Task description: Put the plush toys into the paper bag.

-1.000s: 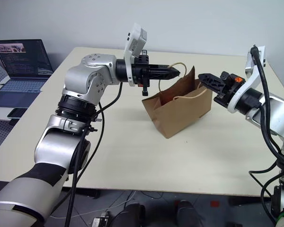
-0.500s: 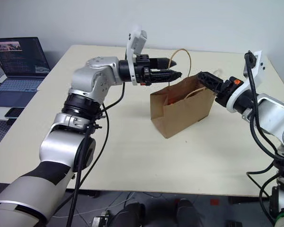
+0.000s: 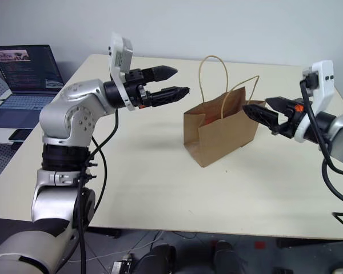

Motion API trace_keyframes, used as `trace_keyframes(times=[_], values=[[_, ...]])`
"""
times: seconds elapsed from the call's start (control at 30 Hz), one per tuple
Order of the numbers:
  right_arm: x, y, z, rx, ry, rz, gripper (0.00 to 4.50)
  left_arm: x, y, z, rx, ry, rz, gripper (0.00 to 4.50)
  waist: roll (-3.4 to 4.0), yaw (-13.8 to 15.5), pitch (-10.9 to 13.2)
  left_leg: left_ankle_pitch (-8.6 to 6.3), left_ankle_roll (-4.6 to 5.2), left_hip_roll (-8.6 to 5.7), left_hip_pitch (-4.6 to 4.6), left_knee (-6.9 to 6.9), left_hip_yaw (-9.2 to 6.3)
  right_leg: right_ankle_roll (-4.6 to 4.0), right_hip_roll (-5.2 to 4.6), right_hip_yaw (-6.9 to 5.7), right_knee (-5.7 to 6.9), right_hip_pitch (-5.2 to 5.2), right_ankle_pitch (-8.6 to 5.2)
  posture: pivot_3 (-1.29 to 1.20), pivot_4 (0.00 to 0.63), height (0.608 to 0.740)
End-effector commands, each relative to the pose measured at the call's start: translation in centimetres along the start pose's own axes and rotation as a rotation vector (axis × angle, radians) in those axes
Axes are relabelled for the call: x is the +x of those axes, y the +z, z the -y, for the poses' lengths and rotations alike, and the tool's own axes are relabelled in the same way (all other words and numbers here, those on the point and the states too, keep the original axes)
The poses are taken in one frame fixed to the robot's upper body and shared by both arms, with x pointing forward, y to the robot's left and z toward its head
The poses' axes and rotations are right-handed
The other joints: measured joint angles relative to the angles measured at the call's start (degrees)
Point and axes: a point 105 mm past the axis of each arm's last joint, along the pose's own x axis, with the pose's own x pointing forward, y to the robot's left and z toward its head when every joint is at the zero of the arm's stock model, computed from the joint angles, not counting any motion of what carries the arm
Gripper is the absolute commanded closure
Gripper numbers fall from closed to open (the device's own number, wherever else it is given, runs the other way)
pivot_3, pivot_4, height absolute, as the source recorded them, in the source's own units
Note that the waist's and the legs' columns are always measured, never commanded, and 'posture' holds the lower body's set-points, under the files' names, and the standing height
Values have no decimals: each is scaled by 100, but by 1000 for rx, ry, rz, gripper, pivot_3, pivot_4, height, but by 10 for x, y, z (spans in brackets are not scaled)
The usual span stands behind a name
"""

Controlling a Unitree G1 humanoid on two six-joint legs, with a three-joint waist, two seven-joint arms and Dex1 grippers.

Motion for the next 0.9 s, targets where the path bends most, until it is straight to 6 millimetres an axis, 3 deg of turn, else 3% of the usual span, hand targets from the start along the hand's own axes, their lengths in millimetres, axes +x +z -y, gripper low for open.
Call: trace_keyframes(times=[0.03, 0.3, 0.53, 0.77, 0.9], values=[[-17, 17, -9, -150, 64, 32, 0, -5, -7, 15, 11, 9, 20, 47, 0, 1, 0, 0, 0, 0, 0, 1, 0, 0, -1, 0, 0, 0, 0, 0, 150, 740], [-36, 2, -38, -289, 239, -56, 0, -4, -46, 35, -36, 59, 15, 47, 0, 23, 0, 0, 0, -1, 5, 16, 3, 0, -6, -2, 0, 9, 0, 0, 150, 740], [-37, 0, -48, -307, 279, -62, 0, 9, -71, 32, -40, 101, 8, 47, -1, 26, 0, 0, 1, -1, 4, 68, 18, 12, -9, 3, 3, 23, 7, 0, 150, 740], [-42, -1, -48, -305, 283, -71, 0, 4, -53, 15, -106, 207, 163, 47, -1, 27, 0, 3, 7, -2, 4, 73, 22, 17, -9, 3, 3, 27, 17, 0, 150, 740], [-45, -2, -47, -304, 280, -70, 0, -4, -46, 20, -191, 187, 227, 47, -1, 25, 0, 3, 7, 0, 4, 72, 18, 17, -9, 3, 4, 25, 17, 0, 150, 740]])
